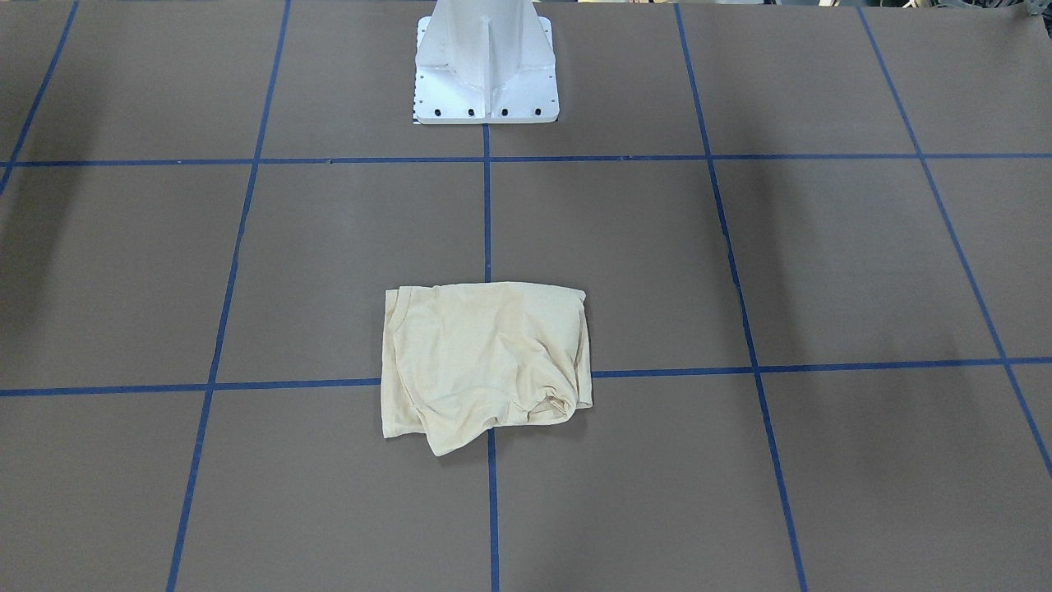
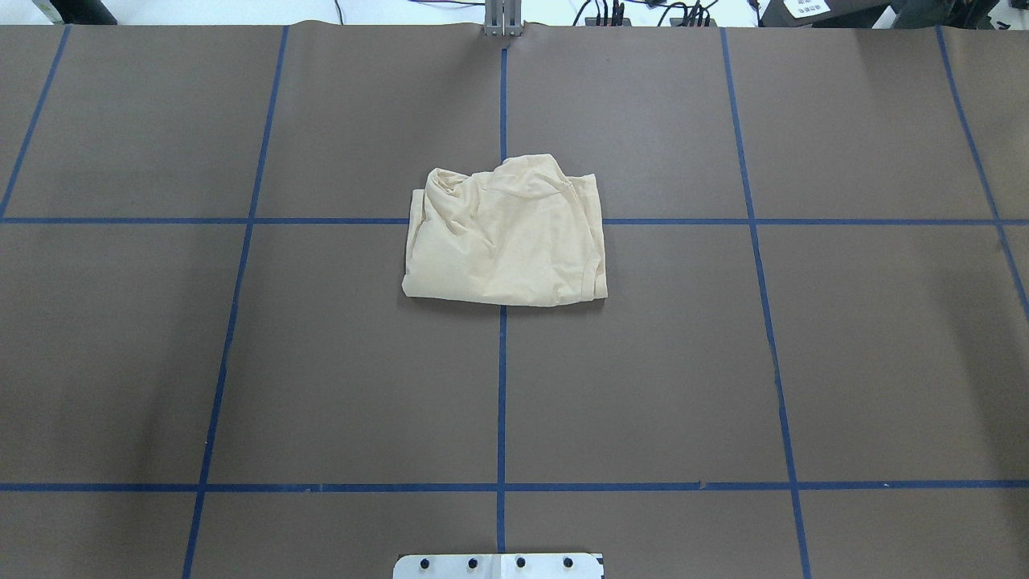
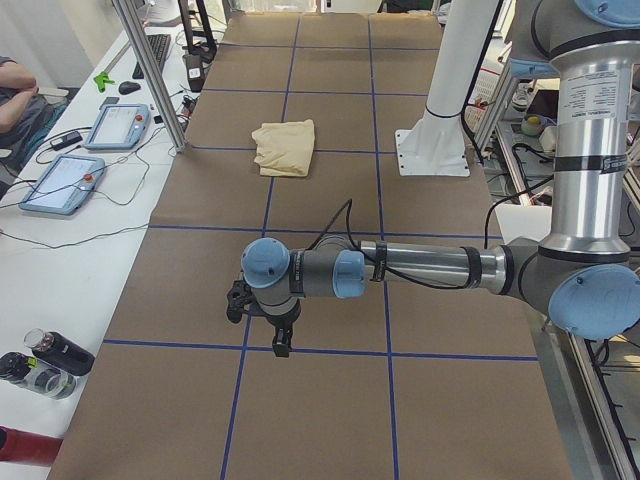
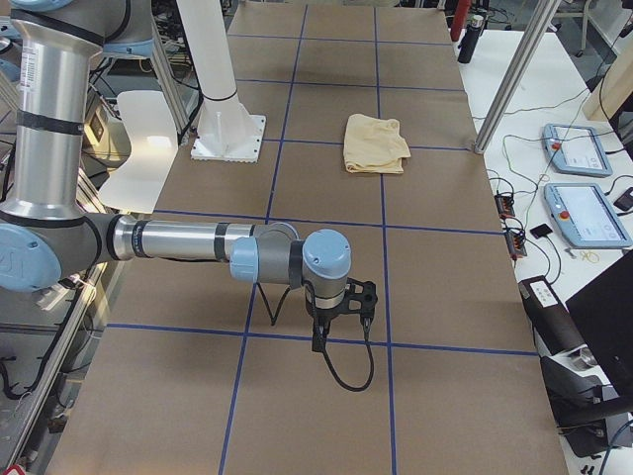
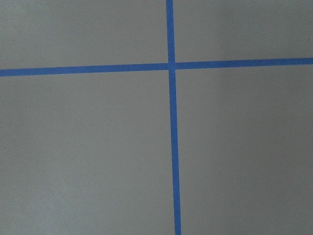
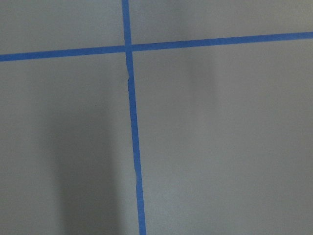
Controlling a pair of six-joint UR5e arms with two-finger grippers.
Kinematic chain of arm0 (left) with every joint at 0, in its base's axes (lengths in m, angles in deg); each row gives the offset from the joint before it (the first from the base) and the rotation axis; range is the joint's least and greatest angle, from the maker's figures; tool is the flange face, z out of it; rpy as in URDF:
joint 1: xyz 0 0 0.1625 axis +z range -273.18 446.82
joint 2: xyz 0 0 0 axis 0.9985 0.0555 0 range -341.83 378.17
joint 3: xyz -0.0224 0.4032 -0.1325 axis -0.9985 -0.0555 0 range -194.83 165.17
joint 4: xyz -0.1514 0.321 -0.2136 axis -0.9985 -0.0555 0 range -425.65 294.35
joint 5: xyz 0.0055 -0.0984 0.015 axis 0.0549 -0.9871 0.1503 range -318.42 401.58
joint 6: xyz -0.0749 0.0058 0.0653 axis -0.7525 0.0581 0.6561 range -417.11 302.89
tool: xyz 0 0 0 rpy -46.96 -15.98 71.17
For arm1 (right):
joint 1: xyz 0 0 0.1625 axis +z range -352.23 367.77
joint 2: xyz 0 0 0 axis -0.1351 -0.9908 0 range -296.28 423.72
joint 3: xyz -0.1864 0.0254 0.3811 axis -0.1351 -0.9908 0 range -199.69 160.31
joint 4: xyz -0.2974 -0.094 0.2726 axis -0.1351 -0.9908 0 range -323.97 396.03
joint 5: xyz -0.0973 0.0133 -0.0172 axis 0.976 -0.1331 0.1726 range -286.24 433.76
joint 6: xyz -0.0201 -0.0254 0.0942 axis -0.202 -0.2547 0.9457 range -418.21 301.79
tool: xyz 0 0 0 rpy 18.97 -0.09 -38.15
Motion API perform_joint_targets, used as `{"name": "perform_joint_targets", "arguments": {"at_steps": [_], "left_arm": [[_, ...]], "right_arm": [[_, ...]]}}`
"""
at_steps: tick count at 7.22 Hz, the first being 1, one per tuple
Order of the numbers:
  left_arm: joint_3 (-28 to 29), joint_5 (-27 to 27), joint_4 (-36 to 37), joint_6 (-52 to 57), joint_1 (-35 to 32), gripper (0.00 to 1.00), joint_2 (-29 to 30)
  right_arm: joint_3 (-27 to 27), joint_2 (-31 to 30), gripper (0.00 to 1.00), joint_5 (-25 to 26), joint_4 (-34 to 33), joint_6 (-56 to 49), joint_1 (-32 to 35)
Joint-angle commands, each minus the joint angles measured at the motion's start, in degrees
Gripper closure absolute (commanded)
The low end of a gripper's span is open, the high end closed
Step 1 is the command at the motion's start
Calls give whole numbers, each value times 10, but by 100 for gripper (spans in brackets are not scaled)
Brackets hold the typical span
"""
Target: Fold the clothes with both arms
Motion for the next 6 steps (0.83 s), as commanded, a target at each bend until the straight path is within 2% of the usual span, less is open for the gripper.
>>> {"name": "perform_joint_targets", "arguments": {"at_steps": [1, 6], "left_arm": [[0, 0, 0, -1, 1, 0, 1], [0, -1, 0, -1, 1, 0, -3]], "right_arm": [[0, -1, 0, 1, -1, 1, -1], [0, -1, 0, 1, -1, 2, 0]]}}
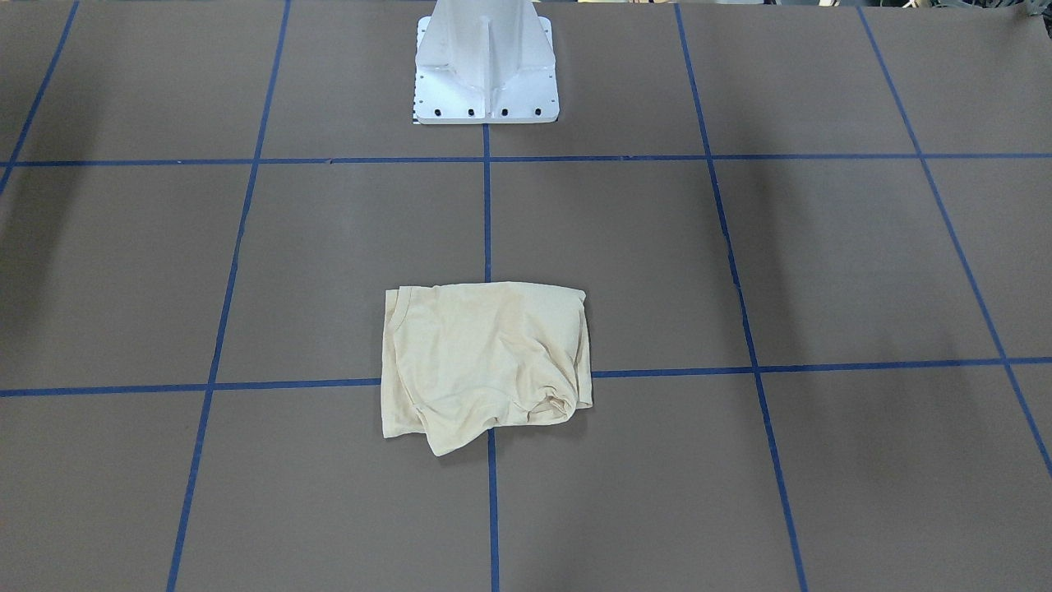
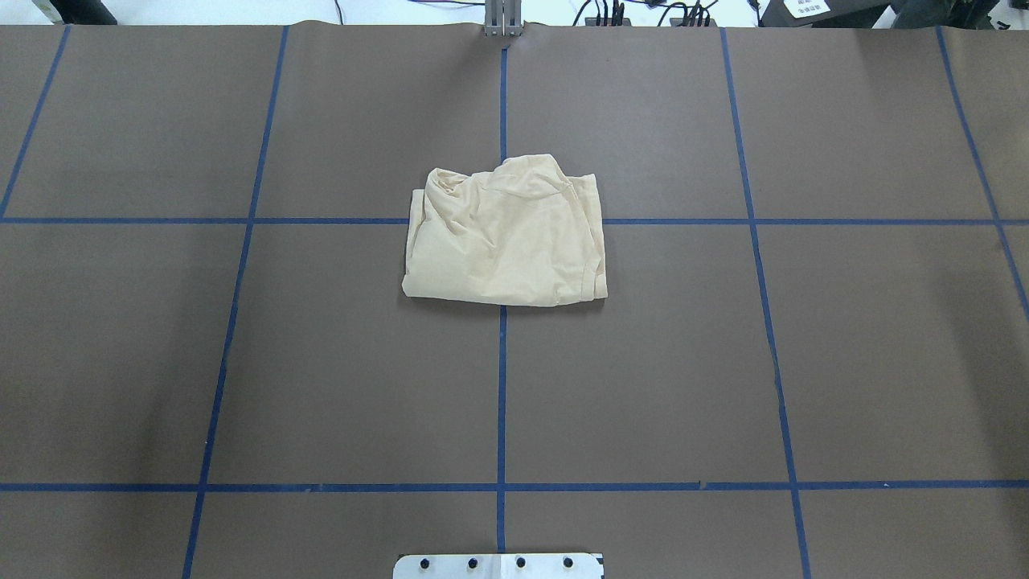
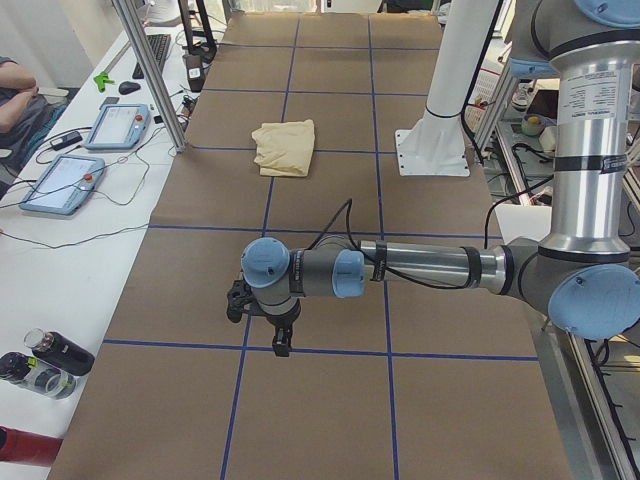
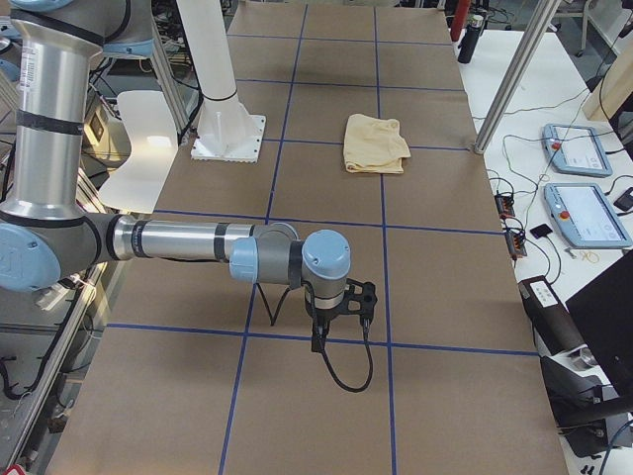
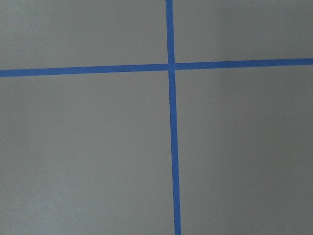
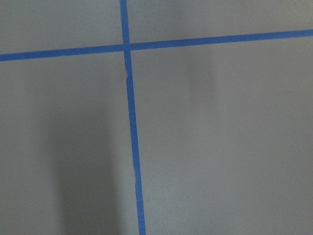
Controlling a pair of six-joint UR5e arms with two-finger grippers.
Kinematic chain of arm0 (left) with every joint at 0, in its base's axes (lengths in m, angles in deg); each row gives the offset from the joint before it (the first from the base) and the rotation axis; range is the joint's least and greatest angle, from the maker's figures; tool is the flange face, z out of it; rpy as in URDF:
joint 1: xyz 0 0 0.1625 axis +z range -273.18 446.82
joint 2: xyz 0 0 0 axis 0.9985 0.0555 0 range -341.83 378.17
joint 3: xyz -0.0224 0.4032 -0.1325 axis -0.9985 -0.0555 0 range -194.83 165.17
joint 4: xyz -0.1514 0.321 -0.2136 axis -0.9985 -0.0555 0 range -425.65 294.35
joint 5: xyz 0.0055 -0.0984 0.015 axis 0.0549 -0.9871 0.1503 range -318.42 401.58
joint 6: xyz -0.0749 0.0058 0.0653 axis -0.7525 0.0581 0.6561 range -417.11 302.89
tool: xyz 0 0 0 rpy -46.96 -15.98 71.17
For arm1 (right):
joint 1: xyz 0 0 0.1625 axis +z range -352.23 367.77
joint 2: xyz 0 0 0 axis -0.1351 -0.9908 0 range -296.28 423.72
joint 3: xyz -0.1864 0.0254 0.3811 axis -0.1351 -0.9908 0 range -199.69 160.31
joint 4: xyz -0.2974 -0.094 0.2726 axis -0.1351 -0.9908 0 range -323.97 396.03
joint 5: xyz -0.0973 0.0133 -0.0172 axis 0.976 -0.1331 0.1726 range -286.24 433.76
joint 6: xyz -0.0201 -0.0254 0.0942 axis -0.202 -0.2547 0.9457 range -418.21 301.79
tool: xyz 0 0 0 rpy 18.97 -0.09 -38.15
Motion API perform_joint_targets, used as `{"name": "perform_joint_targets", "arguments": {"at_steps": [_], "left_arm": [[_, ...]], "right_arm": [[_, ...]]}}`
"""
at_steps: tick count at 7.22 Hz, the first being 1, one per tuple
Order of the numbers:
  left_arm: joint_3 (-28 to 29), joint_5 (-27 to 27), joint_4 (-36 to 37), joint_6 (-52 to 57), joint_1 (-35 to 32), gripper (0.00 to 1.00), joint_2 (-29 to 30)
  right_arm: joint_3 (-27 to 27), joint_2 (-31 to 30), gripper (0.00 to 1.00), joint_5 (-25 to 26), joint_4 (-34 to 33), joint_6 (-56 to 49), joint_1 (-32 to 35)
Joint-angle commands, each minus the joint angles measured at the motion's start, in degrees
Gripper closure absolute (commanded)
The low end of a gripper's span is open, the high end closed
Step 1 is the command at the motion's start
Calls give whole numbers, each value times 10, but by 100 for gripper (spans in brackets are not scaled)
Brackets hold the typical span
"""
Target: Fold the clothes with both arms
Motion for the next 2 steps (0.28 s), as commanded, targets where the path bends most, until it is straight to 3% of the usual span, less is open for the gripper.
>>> {"name": "perform_joint_targets", "arguments": {"at_steps": [1, 2], "left_arm": [[0, 0, 0, 0, 0, 1, -2], [1, 0, 0, 0, 0, 1, -3]], "right_arm": [[0, 0, 0, -1, 0, 0, 0], [0, -1, 0, -1, -1, 0, 0]]}}
